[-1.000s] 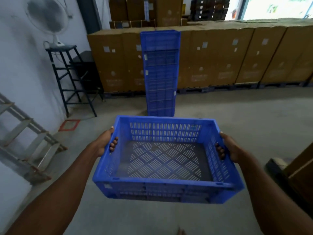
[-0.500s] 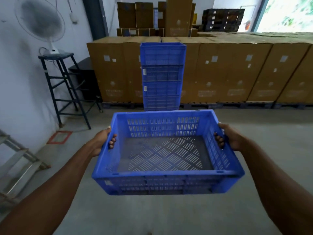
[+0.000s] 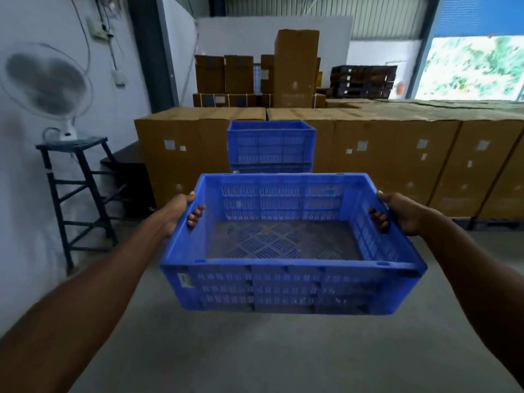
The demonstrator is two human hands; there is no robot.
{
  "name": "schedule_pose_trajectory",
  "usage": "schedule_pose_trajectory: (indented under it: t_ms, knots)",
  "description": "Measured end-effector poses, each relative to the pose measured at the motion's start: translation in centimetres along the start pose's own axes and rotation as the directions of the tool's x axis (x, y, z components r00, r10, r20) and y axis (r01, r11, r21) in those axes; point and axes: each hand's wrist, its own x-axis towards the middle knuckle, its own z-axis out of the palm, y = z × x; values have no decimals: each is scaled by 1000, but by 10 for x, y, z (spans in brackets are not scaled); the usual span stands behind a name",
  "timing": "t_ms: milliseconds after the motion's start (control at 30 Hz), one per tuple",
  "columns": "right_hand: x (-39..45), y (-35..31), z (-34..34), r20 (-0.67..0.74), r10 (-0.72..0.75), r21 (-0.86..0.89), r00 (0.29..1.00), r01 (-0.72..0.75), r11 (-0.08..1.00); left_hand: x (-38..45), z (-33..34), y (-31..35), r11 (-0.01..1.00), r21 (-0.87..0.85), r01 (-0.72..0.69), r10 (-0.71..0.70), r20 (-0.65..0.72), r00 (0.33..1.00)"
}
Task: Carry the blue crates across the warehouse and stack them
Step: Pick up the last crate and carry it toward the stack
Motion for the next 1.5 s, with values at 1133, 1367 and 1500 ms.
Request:
schedule_pose_trajectory:
  t_ms: [1133, 1367, 1500]
  knots:
    - [446, -523, 23, 251, -177, 163, 952, 139, 977, 474, 44, 459, 981, -175, -90, 115, 139, 984]
    - [525, -578, 31, 239, -199, 202, 950, 152, 968, 563, 47, 516, 987, -128, -97, 111, 105, 988]
    - [564, -597, 38, 224, -181, 192, 958, 138, 972, 604, 51, 529, 988, -122, -91, 101, 72, 992]
